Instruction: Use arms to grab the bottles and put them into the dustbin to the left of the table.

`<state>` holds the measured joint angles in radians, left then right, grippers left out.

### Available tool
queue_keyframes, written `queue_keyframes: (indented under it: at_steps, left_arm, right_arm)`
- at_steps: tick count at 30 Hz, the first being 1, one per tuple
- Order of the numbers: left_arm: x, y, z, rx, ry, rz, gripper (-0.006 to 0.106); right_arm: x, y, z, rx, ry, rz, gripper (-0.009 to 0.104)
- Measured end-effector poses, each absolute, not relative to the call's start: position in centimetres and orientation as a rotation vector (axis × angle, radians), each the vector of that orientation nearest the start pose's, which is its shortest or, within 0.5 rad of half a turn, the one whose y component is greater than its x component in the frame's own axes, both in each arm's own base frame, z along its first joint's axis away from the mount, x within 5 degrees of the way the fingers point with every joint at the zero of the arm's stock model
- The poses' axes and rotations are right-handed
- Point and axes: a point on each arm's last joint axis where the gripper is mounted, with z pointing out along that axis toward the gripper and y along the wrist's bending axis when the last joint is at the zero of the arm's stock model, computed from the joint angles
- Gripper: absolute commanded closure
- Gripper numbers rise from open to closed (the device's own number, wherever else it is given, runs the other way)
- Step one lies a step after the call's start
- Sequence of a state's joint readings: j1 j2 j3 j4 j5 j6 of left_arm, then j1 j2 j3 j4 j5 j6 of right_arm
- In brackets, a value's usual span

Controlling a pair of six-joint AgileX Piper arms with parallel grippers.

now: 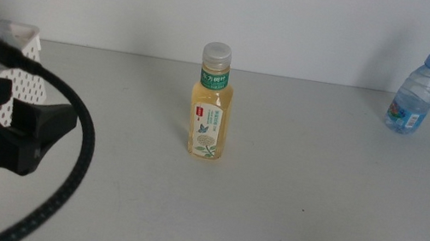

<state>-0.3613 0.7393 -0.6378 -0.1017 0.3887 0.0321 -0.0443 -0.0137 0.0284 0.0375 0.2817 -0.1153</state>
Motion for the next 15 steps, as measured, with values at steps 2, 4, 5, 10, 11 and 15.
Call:
queue_keyframes:
  at_steps: [2, 4, 5, 10, 11, 15]
  left_arm:
    - [14.1, -5.8, 31.2, 0.324, 1.959, -0.317, 0.007]
    - [14.1, -6.0, 29.8, 0.340, 1.944, -0.320, 0.007]
    - [14.0, -6.2, 29.1, 0.349, 1.928, -0.326, 0.007]
    - [13.9, -6.9, 26.4, 0.365, 1.812, -0.364, 0.007]
    - [14.0, -7.1, 26.1, 0.372, 1.800, -0.369, 0.007]
    - [15.2, -8.4, 25.3, 0.395, 1.758, -0.390, 0.007]
  right_arm:
    - [5.5, -0.1, 17.9, -0.039, 1.780, -0.080, 0.029]
    - [5.5, -0.1, 17.9, -0.039, 1.780, -0.080, 0.029]
    - [5.5, -0.1, 17.9, -0.039, 1.780, -0.080, 0.029]
    - [5.5, -0.1, 17.9, -0.039, 1.780, -0.080, 0.029]
    - [5.5, -0.1, 17.9, -0.039, 1.780, -0.080, 0.029]
    - [5.5, -0.1, 17.9, -0.039, 1.780, -0.080, 0.029]
